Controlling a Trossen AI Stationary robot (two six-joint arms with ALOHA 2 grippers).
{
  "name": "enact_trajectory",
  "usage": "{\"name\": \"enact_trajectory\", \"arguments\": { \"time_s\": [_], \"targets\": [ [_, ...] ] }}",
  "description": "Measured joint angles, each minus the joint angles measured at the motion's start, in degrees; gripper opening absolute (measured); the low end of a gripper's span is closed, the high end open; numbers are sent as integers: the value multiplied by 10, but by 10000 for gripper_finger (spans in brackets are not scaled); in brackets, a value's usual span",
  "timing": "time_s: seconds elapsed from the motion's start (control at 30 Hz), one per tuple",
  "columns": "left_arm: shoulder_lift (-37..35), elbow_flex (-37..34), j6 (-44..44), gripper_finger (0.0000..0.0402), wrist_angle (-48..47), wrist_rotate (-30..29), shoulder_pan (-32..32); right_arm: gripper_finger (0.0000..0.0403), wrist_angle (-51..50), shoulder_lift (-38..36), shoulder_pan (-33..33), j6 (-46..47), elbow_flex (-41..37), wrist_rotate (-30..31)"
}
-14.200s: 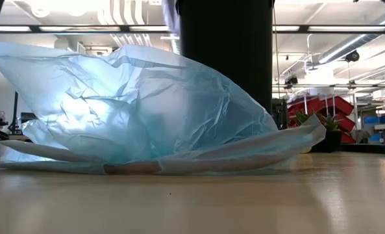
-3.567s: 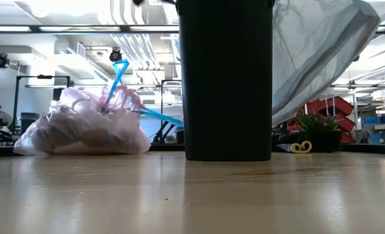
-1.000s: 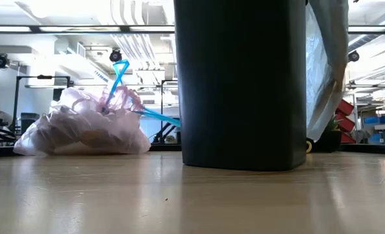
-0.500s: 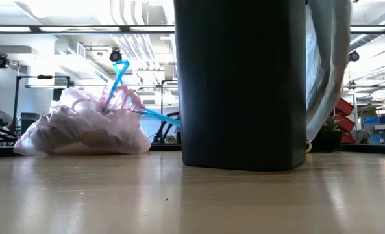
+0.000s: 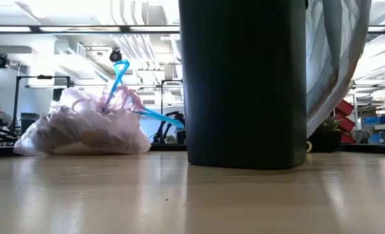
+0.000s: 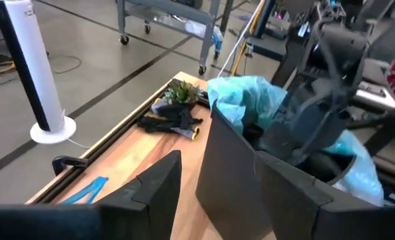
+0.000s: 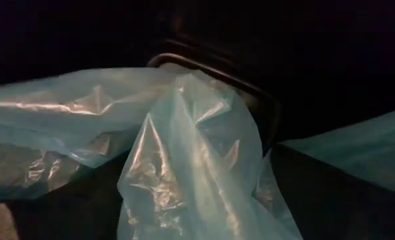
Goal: Place trash/remove bag and relplace
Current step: Insert the blue trash bag into the trash bin
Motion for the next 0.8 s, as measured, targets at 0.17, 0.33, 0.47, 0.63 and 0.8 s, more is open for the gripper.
{"name": "enact_trajectory", "arguments": {
  "time_s": [0.17, 0.33, 0.47, 0.63, 0.8],
  "targets": [
    [2, -10, 37, 180, 4, 20, 0, 317, -4, -11, 28, -57, 41, -41],
    [2, -18, 59, 185, 24, 39, -1, 315, -2, -27, 51, -93, 98, -35],
    [-2, -25, 69, 188, 41, 52, -1, 307, -5, -31, 59, -120, 131, -3],
    [-7, -35, 70, 184, 44, 56, -1, 298, -49, -31, 59, -126, 156, -9],
    [-10, -41, 60, 178, 44, 56, -2, 304, -87, -31, 60, -74, 201, 2]
  ]
}}
